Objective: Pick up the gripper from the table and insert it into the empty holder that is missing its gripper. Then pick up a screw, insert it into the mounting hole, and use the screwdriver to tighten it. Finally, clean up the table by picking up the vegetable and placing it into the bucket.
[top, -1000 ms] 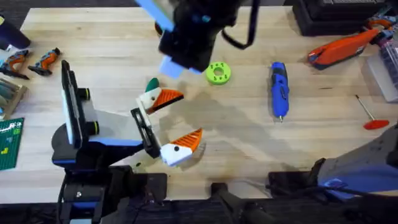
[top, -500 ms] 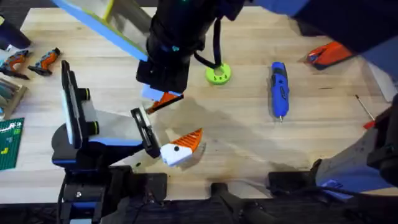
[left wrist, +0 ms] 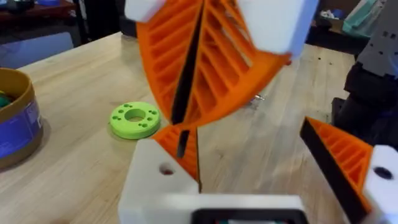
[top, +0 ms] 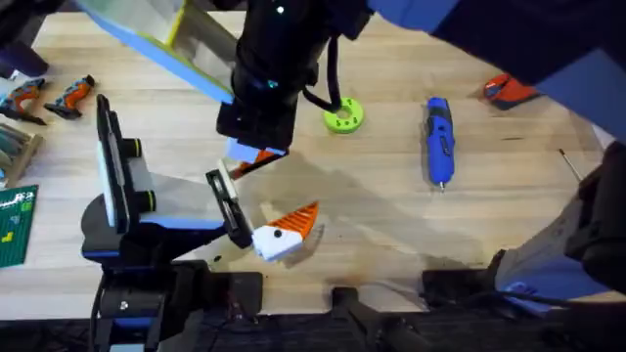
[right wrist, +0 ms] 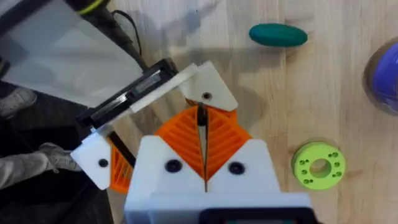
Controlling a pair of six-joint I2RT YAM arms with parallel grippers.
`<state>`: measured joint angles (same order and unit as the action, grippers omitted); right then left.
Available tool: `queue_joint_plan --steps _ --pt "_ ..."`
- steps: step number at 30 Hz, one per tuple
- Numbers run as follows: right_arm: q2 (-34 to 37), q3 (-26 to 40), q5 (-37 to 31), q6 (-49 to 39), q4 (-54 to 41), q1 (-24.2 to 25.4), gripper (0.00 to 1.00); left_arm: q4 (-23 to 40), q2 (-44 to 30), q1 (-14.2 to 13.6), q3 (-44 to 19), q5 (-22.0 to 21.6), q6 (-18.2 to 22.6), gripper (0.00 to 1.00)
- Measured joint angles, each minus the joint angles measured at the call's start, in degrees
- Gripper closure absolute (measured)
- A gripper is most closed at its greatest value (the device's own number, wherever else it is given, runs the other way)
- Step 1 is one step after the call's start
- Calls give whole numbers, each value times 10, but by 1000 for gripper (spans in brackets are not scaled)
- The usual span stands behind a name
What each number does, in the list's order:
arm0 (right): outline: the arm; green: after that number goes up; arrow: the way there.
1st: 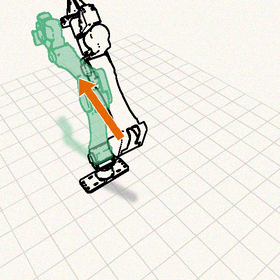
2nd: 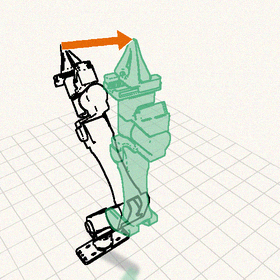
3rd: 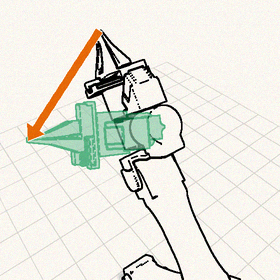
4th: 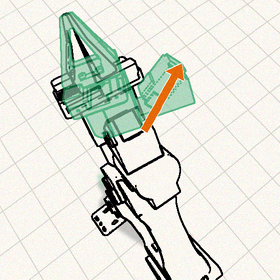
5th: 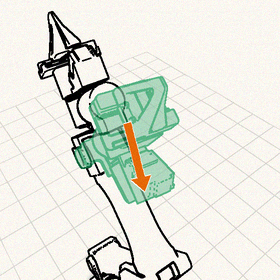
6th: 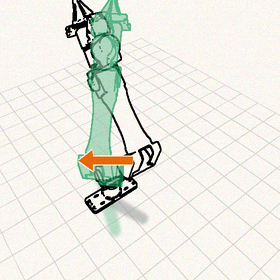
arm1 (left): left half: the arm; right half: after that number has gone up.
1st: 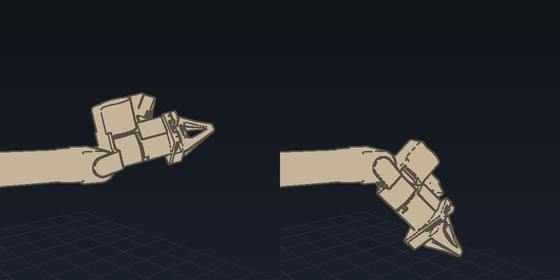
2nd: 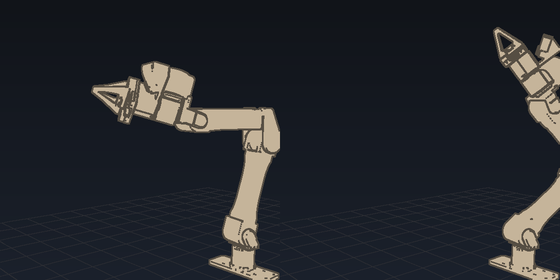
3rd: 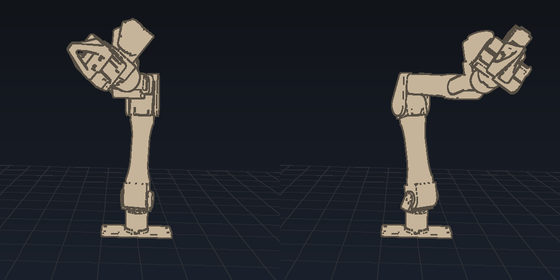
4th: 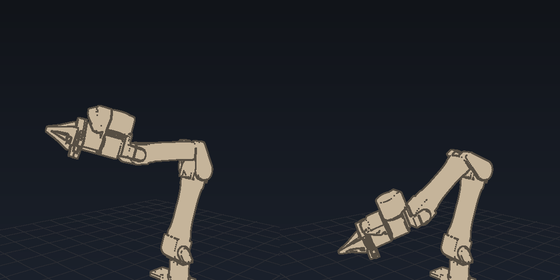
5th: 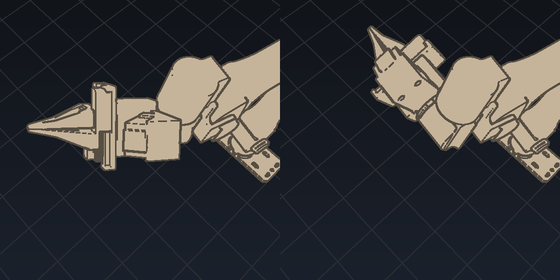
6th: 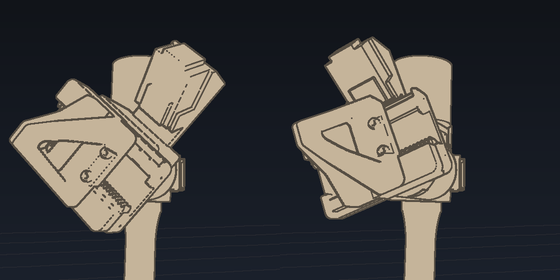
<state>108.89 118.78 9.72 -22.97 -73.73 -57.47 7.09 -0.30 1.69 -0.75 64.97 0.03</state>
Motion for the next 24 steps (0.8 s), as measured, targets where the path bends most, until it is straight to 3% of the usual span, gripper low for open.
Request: queue_joint_plan --steps 24 --pt "20 0 -11 0 2 0 996 0 0 0 0 0 0 16"
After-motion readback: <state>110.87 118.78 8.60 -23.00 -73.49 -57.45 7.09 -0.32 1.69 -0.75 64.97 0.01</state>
